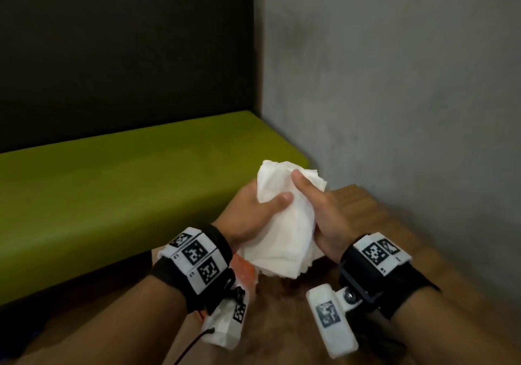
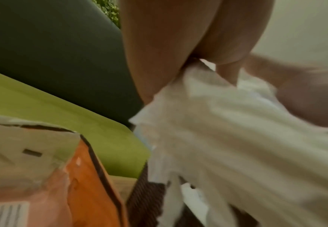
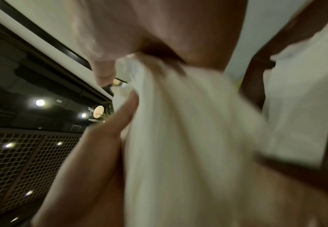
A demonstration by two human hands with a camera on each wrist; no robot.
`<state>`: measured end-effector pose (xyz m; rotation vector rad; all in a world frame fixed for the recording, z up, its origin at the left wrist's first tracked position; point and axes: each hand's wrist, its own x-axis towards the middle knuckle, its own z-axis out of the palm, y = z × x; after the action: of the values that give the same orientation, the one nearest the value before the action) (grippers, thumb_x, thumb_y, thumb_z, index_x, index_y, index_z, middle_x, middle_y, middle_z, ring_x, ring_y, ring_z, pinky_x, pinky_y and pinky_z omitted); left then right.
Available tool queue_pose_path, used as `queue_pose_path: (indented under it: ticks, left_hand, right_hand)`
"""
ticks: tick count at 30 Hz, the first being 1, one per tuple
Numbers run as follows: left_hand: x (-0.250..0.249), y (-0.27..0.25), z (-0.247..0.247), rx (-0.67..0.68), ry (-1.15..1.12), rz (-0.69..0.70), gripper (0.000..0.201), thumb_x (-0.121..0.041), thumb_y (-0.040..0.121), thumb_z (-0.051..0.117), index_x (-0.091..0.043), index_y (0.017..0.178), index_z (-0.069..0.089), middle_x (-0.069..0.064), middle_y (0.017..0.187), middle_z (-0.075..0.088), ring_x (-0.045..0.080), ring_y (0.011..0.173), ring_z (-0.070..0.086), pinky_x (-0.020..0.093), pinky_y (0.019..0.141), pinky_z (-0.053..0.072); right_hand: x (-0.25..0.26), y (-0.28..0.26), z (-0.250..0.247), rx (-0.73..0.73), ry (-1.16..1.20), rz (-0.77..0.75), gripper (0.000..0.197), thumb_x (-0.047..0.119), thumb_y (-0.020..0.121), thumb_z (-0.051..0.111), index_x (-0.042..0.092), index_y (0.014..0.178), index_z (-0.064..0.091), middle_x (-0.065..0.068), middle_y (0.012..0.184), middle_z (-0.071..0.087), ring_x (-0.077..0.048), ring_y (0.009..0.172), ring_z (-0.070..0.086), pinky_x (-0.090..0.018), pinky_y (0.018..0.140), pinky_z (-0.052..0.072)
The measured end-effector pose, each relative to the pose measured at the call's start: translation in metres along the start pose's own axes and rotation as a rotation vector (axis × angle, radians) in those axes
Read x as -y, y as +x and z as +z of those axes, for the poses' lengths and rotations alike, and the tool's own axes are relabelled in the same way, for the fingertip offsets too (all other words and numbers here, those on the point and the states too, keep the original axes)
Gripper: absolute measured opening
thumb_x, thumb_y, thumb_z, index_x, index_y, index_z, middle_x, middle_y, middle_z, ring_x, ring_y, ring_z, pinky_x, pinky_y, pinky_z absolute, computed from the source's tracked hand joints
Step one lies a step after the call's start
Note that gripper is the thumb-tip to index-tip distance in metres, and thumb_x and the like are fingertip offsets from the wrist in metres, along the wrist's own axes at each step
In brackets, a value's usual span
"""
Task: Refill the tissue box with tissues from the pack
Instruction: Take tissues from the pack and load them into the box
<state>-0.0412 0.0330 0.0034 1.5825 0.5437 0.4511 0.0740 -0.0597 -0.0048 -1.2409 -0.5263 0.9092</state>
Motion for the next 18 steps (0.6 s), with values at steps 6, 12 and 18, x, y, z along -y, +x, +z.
queue_pose_path:
  ticks: [6, 12, 18]
  left_hand:
    - [-0.001, 0.009, -0.013, 0.318, 0.323, 0.006, 0.033, -0.023, 0.088, 0.074, -0.025, 0.12, 0.063, -0.008, 0.105, 0.075, 0.001, 0.09, 0.072, 0.018, 0.073, 0.057]
    - [-0.008, 0.025, -0.008, 0.266, 0.408, 0.007, 0.04, -0.028, 0.071, 0.088, -0.023, 0.103, 0.066, -0.003, 0.097, 0.075, 0.015, 0.09, 0.073, 0.036, 0.08, 0.061]
    - [0.001, 0.03, -0.022, 0.108, 0.043, -0.173, 0.063, -0.033, 0.054, 0.088, -0.015, 0.11, 0.067, 0.01, 0.111, 0.074, 0.032, 0.1, 0.071, 0.046, 0.088, 0.055]
  right_hand:
    - [0.033, 0.007, -0.034, 0.142, -0.379, 0.011, 0.091, 0.046, 0.062, 0.079, 0.028, 0.141, 0.037, -0.002, 0.121, 0.063, -0.012, 0.099, 0.069, -0.025, 0.074, 0.055]
    - [0.027, 0.009, -0.043, 0.313, -0.464, 0.214, 0.047, 0.02, 0.071, 0.077, 0.005, 0.114, 0.067, -0.018, 0.109, 0.072, -0.029, 0.1, 0.07, -0.04, 0.088, 0.055]
    - [0.026, 0.002, -0.058, 0.146, -0.157, 0.167, 0.029, 0.009, 0.088, 0.063, -0.002, 0.115, 0.063, -0.019, 0.104, 0.072, -0.026, 0.087, 0.072, -0.034, 0.073, 0.06]
